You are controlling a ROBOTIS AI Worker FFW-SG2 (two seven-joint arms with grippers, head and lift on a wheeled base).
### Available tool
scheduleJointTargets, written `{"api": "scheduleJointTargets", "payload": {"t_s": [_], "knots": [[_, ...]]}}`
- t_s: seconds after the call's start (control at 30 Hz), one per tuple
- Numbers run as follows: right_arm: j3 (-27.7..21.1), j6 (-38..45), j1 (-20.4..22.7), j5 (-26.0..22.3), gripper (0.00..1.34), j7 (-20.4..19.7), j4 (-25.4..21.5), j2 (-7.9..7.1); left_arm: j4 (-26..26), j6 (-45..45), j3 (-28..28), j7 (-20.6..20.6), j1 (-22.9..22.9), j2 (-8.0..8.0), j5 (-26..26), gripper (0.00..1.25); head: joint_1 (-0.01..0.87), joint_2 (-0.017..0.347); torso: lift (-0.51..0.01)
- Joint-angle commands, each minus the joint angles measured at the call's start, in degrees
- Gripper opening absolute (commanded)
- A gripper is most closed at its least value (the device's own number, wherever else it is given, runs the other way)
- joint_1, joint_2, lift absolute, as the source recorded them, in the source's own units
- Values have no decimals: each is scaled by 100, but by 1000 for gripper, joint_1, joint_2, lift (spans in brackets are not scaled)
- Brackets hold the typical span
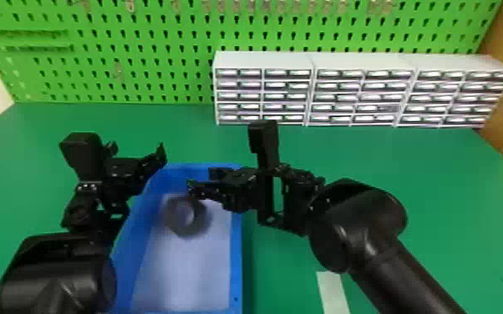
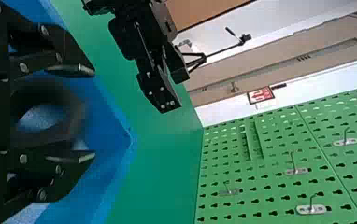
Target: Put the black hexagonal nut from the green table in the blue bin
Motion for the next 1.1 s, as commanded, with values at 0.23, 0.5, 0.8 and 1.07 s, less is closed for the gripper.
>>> {"api": "scheduleJointTargets", "payload": {"t_s": [0.23, 0.5, 0.8, 1.07], "knots": [[-187, 1, -7, -34, 1272, 9, -10, 11, 0, 0, -9, 0, 11, -15, 1, 1069, 686, 51, -97], [-503, -34, 20, 125, 1272, 27, -142, 11, 0, 0, -18, 0, 20, -15, 1, 1069, 686, 51, -97], [-1189, -52, 187, 670, 1269, 18, -476, 73, 0, 0, -18, 0, 29, -15, 1, 1069, 686, 51, -97], [-1936, 1, 424, 942, 1267, 18, -757, 99, 0, 0, 8, 0, 38, -15, 1, 1069, 686, 51, -97]]}}
